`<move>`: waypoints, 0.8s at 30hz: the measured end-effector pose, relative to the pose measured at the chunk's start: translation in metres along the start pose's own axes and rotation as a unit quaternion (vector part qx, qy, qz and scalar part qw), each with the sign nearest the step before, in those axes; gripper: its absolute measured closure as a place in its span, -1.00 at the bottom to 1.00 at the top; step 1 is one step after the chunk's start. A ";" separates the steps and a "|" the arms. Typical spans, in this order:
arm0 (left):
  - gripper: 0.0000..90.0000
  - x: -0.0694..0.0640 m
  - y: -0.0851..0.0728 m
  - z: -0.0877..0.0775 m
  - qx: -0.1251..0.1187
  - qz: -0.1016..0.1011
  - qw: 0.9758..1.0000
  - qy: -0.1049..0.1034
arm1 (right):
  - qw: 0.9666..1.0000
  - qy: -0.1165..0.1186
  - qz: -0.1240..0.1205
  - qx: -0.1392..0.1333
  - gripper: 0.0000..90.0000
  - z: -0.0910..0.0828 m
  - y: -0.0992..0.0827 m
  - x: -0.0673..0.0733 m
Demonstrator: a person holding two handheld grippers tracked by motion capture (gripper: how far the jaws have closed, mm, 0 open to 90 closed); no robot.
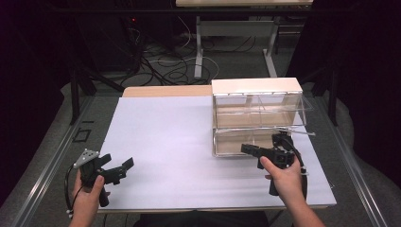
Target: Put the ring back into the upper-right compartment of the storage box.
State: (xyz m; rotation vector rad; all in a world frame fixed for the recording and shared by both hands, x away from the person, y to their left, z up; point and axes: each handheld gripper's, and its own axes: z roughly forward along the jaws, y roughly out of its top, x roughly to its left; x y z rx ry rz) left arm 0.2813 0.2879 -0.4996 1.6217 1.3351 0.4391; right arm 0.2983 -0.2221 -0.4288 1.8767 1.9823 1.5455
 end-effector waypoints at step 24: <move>-0.97 0.000 0.000 0.000 0.002 -0.003 1.000 0.002 | 0.999 -0.021 0.035 0.018 0.60 -0.043 0.026 -0.023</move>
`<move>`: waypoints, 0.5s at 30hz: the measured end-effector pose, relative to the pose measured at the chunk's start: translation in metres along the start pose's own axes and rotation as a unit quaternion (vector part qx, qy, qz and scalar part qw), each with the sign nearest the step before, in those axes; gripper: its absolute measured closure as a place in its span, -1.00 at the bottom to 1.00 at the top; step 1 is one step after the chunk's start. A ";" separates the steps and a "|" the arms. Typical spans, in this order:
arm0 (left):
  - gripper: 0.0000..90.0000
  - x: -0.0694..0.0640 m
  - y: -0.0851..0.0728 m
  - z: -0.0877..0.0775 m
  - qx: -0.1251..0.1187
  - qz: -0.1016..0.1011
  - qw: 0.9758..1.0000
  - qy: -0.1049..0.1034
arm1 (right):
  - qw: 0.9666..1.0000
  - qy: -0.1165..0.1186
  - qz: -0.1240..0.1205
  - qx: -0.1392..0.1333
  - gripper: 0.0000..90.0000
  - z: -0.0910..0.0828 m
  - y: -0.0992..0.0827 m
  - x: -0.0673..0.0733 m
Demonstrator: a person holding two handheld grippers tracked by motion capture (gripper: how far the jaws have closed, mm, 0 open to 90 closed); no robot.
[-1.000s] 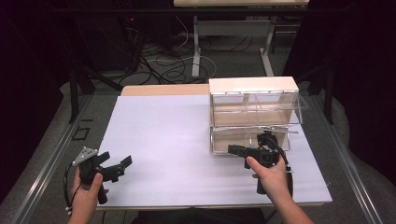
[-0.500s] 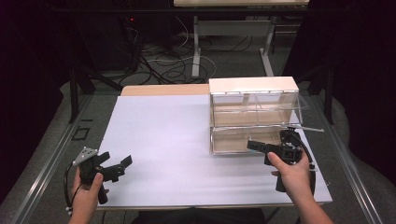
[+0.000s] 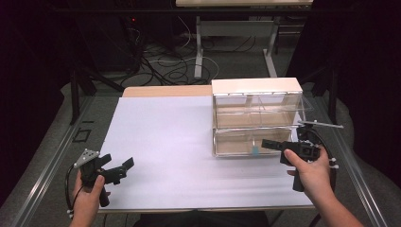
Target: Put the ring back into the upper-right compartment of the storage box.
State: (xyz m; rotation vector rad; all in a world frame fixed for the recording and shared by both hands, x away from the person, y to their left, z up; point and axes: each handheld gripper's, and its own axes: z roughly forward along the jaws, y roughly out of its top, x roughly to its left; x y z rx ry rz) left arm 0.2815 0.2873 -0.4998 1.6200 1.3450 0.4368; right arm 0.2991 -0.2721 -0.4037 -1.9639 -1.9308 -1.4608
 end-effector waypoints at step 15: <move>-0.97 0.000 0.000 0.000 0.001 -0.001 1.000 0.001 | 1.000 -0.026 0.004 -0.005 0.59 -0.018 0.014 -0.006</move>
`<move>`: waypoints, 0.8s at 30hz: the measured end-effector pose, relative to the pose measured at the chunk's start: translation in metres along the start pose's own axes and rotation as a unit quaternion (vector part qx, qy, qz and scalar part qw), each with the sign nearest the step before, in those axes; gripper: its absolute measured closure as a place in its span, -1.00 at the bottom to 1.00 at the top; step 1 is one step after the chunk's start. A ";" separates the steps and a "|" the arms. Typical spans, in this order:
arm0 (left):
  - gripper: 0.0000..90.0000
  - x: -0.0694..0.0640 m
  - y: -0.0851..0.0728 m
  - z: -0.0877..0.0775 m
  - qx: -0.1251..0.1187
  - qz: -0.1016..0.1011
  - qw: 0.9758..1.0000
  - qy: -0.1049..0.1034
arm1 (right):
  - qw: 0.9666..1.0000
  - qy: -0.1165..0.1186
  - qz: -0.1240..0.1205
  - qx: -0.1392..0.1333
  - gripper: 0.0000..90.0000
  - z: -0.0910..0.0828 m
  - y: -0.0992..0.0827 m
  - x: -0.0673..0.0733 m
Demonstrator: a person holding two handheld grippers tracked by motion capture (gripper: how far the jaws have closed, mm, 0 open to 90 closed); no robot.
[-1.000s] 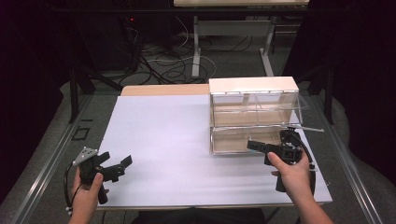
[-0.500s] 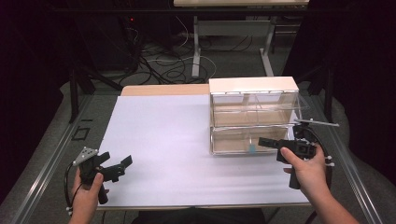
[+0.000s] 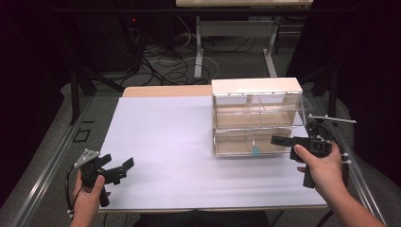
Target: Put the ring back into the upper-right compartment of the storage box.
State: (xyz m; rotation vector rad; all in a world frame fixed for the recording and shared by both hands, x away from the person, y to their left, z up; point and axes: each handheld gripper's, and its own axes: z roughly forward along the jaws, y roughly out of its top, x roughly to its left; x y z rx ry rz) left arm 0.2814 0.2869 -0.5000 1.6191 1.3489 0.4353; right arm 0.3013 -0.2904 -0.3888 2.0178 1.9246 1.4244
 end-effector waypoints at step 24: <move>-0.97 0.000 0.000 0.001 0.000 0.001 1.000 0.000 | 1.000 0.005 0.017 -0.017 0.59 -0.014 0.023 0.007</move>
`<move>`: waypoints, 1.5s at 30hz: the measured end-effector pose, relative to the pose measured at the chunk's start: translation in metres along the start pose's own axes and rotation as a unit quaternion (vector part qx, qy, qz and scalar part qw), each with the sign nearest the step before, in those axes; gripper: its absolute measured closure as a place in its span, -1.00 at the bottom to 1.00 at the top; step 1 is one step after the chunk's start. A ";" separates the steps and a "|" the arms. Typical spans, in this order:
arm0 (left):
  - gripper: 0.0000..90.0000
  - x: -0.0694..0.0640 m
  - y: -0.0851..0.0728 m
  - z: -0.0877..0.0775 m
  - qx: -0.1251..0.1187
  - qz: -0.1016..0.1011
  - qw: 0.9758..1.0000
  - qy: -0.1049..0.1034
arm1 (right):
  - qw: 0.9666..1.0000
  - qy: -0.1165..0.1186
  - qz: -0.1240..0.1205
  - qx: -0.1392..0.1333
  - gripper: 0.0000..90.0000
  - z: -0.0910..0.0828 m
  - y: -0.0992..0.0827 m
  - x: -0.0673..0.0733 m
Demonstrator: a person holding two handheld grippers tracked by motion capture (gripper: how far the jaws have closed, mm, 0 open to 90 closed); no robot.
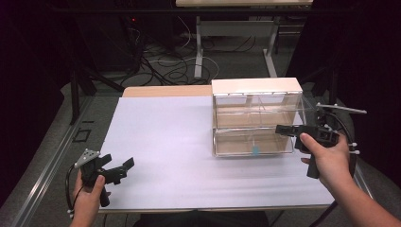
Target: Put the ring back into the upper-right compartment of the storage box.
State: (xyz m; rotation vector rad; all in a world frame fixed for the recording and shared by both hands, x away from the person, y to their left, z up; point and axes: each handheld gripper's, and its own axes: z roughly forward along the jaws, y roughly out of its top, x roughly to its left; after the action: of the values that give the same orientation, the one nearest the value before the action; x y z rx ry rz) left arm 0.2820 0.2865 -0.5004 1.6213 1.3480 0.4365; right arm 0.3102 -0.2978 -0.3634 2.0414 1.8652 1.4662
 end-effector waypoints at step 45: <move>-0.97 0.000 0.000 0.001 0.002 0.000 1.000 -0.001 | 0.997 -0.028 0.044 -0.053 0.59 0.036 0.023 -0.020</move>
State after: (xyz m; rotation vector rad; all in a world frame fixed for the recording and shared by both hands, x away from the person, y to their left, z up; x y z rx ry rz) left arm 0.2827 0.2863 -0.5009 1.6247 1.3477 0.4340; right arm 0.3537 -0.3003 -0.3829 2.1171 1.6597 1.4760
